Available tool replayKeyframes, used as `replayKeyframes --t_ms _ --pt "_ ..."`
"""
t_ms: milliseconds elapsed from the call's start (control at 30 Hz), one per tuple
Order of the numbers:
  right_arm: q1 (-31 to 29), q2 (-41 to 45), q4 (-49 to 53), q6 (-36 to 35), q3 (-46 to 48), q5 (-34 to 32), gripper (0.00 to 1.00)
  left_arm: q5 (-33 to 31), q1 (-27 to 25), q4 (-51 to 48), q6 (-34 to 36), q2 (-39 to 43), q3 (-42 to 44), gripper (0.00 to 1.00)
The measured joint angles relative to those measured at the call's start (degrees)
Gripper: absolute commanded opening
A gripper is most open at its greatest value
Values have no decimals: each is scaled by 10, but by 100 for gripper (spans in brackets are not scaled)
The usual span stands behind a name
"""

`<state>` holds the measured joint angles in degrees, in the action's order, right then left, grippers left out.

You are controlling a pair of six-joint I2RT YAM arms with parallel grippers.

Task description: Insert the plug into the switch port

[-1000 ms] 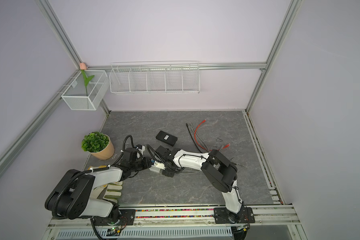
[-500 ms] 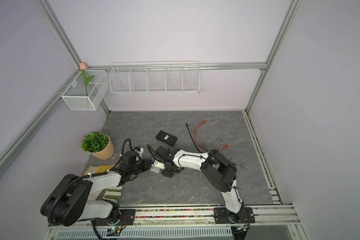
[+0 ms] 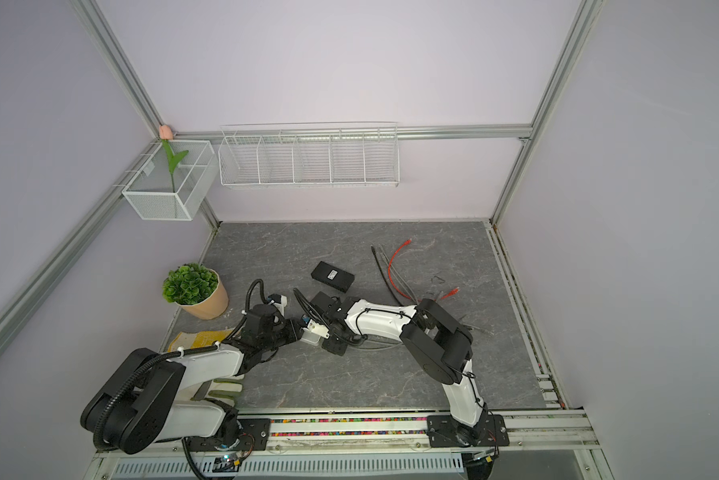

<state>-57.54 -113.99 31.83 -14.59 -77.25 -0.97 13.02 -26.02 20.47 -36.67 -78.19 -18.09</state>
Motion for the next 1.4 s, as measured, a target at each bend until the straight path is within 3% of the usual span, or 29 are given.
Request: replayKeyframes --t_ms 1400 --pt "9 -8 4 39 -12 28 8 -62 -35 91 -23 -13 35 21"
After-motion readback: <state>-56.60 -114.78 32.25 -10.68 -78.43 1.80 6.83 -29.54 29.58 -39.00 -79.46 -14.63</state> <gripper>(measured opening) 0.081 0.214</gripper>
